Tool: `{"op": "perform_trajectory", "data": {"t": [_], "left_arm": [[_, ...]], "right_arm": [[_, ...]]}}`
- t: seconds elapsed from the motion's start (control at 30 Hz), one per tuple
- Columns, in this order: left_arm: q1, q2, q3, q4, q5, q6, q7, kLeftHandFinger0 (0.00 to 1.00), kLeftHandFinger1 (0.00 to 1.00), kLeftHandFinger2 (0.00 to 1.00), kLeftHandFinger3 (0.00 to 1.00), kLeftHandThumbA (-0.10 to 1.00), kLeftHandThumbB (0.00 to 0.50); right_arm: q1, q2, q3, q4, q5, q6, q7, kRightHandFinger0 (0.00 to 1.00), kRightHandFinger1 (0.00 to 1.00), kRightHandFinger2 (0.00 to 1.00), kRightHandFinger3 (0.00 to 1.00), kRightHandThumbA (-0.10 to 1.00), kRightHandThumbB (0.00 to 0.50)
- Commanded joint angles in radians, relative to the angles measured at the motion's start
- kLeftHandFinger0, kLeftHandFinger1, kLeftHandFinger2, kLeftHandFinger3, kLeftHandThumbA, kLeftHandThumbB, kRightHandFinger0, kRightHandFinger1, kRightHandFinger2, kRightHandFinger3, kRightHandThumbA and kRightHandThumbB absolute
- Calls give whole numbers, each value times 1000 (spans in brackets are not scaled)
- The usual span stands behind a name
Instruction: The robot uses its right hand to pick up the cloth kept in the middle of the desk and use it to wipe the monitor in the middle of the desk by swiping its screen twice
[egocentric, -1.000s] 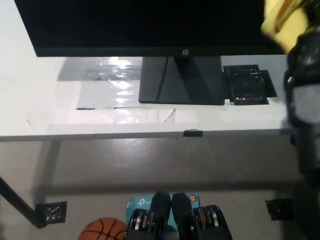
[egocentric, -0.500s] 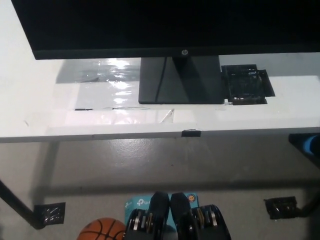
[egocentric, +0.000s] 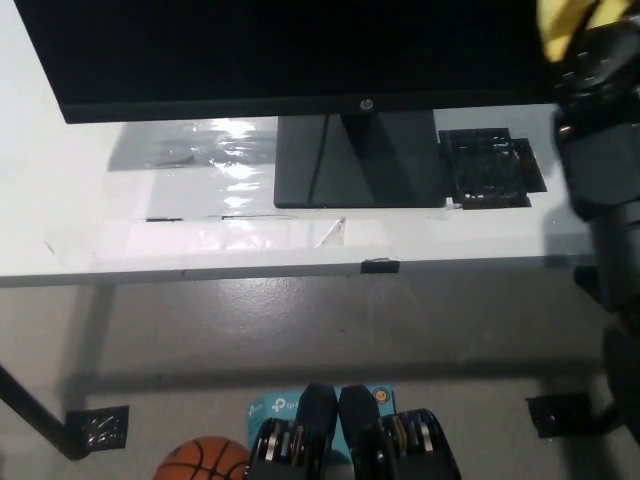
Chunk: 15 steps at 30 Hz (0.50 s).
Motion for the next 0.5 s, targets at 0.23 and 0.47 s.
{"op": "perform_trajectory", "data": {"t": [0.23, 0.47], "left_arm": [[15, 17, 6, -4, -9, -10, -13, 744, 710, 802, 1000, 131, 133], [16, 15, -1, 11, -6, -26, -14, 743, 713, 807, 1000, 137, 134]], "right_arm": [[-164, 107, 100, 158, -17, -91, -117, 0, 0, 314, 72, -100, 78], [-190, 173, 130, 255, 11, -133, -148, 0, 0, 272, 213, -100, 142]]}}
